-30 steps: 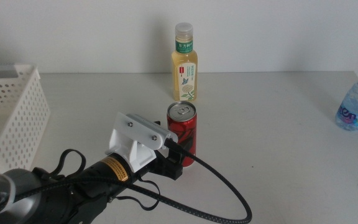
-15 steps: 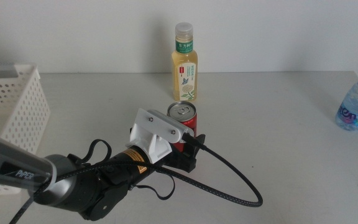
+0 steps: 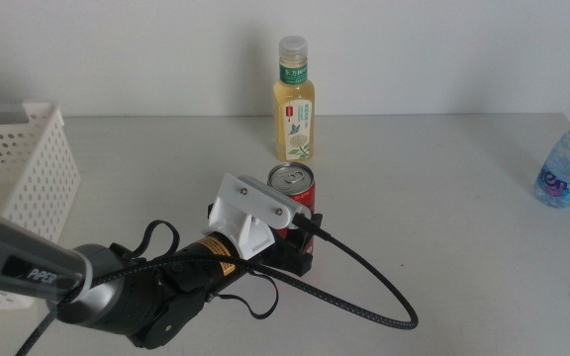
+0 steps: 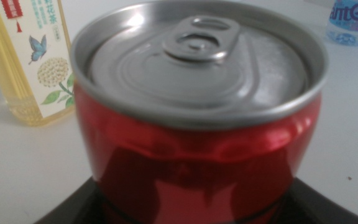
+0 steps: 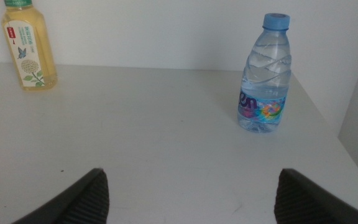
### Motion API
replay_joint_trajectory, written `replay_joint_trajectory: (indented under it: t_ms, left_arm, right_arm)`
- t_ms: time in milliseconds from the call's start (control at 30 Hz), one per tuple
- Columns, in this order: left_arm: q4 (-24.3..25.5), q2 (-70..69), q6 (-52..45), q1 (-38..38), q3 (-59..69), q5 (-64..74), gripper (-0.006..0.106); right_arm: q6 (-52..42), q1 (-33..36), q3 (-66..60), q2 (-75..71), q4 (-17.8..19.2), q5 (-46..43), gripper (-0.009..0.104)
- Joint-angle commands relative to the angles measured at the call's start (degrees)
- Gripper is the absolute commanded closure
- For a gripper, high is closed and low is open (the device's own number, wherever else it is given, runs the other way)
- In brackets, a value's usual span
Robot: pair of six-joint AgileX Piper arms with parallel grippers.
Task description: Use arms to grab the bottles and put them into the dustbin to the left of the table.
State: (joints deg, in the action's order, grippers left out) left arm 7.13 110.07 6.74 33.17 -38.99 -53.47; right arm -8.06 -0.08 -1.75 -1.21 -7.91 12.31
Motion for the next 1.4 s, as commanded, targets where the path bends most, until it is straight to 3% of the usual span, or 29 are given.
replay_joint_trajectory:
  t_ms: [0,100,233,633,900,1067,1367]
  left_arm:
    - [-0.4,-4.2,0.7,0.4,-1.3,-1.1,0.078]
    - [-0.8,-8.1,0.7,0.4,-1.3,4.1,0.093]
    - [-2.3,-14.3,0.7,0.4,-2.5,12.6,0.102]
    - [-0.8,-26.8,-0.6,-1.4,-25.2,64.0,0.102]
    - [-3.0,-24.5,-13.4,-15.3,-47.9,98.5,0.102]
    - [-3.6,-21.4,-16.4,-25.6,-60.1,116.1,0.102]
    - [-6.5,-15.4,-22.5,-40.9,-68.6,126.4,0.102]
  right_arm:
    - [-0.5,0.1,0.6,-0.8,0.3,-4.3,0.027]
    - [-0.5,0.1,0.6,-0.8,0.3,-4.3,0.027]
    - [-0.5,0.1,0.6,-0.8,0.3,-4.3,0.027]
    - [-0.5,0.1,0.6,-0.8,0.3,-4.3,0.027]
    - [-0.5,0.1,0.6,-0.8,0.3,-4.3,0.027]
    - [-0.5,0.1,0.6,-0.8,0.3,-4.3,0.027]
    - [-0.5,0.1,0.6,-0.8,0.3,-4.3,0.027]
